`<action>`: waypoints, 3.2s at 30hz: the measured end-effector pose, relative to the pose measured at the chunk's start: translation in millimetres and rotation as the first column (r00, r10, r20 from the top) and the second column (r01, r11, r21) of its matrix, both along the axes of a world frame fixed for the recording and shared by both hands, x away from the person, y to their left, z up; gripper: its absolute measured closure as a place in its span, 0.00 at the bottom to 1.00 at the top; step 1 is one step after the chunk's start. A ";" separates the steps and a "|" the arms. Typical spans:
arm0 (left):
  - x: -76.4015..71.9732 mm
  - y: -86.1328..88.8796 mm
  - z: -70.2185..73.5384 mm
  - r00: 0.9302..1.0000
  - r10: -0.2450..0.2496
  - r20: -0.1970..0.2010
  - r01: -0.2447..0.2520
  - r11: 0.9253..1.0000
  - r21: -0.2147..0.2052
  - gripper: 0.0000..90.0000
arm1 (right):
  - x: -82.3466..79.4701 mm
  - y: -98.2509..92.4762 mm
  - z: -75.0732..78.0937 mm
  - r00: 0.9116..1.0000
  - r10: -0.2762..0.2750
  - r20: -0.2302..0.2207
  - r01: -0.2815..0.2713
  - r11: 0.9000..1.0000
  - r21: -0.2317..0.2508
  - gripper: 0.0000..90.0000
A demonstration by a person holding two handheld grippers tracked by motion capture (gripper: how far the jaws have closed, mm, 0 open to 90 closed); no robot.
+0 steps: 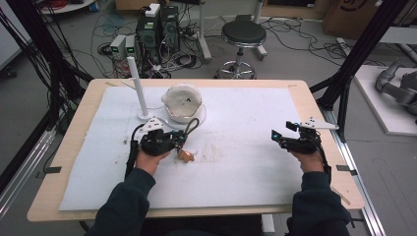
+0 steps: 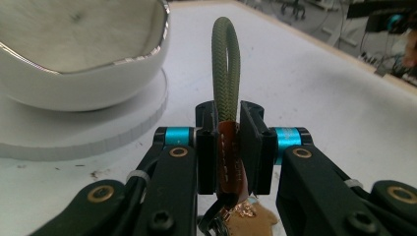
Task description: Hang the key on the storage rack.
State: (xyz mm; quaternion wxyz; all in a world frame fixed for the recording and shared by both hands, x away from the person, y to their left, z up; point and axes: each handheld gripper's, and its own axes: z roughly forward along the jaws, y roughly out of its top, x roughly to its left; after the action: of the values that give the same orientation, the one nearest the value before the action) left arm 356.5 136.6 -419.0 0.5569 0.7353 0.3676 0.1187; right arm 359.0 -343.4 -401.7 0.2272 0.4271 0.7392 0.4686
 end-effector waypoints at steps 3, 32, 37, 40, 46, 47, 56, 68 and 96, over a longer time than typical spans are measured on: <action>-3.4 11.0 5.4 1.000 0.009 0.022 -0.008 0.999 -0.042 0.87 | -0.1 0.5 -0.1 1.000 0.000 -0.001 0.000 1.000 0.002 0.26; 4.4 139.3 76.1 0.968 0.223 0.119 -0.173 0.927 -0.332 0.88 | 0.8 2.4 -0.2 1.000 0.005 -0.003 -0.005 1.000 0.002 0.26; 16.0 150.8 75.6 0.962 0.264 0.073 -0.229 0.920 -0.318 0.88 | 1.5 3.0 -0.6 1.000 0.003 -0.001 -0.003 1.000 -0.001 0.26; 22.3 150.7 73.3 0.958 0.283 0.048 -0.257 0.919 -0.298 0.88 | 1.5 3.5 -0.9 1.000 0.006 -0.006 -0.006 1.000 0.000 0.26; 33.5 147.9 64.9 0.948 0.319 0.004 -0.306 0.913 -0.271 0.88 | 1.5 3.4 -0.9 1.000 0.005 -0.008 -0.005 1.000 -0.001 0.26; 35.1 147.0 63.8 0.946 0.323 0.003 -0.311 0.913 -0.265 0.88 | 1.5 3.3 -1.0 1.000 0.005 -0.007 -0.005 1.000 -0.003 0.26; 45.1 135.5 56.0 0.933 0.356 0.041 -0.346 0.924 -0.160 0.87 | 1.6 4.3 -1.5 1.000 0.007 -0.012 -0.007 1.000 -0.006 0.26; 33.2 133.4 52.2 0.931 0.351 0.103 -0.336 0.932 -0.133 0.54 | 1.6 4.2 -1.6 1.000 0.012 -0.006 -0.012 1.000 -0.007 0.26; -22.9 109.3 4.5 0.954 0.262 0.146 -0.268 0.963 0.020 0.22 | -1.1 7.4 -3.2 0.999 0.028 0.016 -0.027 0.996 -0.080 0.24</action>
State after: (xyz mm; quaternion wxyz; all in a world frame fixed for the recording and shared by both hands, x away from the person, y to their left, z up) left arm 333.6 245.9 -414.5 0.5460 0.6800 0.4198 0.2516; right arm 357.9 -336.0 -404.9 0.2441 0.4033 0.7611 0.4455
